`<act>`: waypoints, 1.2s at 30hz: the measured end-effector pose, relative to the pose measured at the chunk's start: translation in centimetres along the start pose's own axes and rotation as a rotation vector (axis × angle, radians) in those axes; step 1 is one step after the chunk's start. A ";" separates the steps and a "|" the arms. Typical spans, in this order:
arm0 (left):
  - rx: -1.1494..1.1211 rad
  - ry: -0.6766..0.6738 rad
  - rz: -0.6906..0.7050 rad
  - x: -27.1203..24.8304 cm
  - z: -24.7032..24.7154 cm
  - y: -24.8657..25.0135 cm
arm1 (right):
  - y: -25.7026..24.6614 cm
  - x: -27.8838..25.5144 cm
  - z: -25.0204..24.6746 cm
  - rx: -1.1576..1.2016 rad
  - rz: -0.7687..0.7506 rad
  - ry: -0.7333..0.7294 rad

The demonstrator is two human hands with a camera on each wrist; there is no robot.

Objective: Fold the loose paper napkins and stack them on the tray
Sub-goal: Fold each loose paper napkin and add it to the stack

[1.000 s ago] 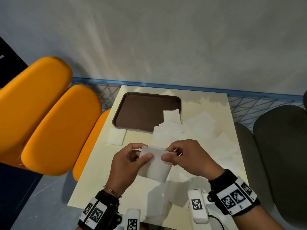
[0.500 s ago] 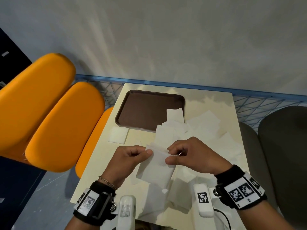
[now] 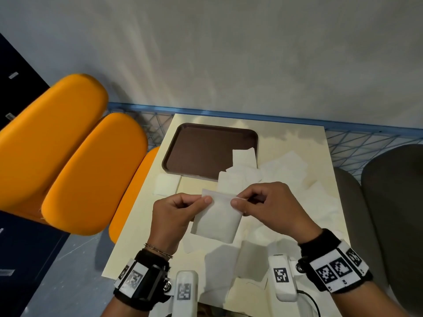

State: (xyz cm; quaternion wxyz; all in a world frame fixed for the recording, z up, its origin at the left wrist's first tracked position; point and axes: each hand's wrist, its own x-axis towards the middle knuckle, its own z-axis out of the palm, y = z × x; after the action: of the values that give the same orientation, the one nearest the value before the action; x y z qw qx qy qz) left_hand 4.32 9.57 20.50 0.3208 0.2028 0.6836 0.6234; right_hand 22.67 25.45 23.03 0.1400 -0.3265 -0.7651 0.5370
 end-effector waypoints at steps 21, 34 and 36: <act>-0.115 0.084 -0.033 -2.5 -1.4 0.3 | -1.0 -0.8 2.8 0.258 -0.146 0.062; -0.080 -0.038 -0.099 -2.9 -1.5 0.1 | -0.6 -1.1 2.3 0.188 -0.130 0.049; -0.090 -0.052 -0.094 -2.9 -1.6 0.1 | -0.6 -1.1 2.3 0.171 -0.143 0.053</act>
State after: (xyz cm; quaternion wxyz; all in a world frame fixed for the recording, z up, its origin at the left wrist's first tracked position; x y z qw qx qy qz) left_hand 5.20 6.46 21.13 0.3762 0.1720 0.6552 0.6322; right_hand 21.96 22.94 22.85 0.2255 -0.2723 -0.7337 0.5803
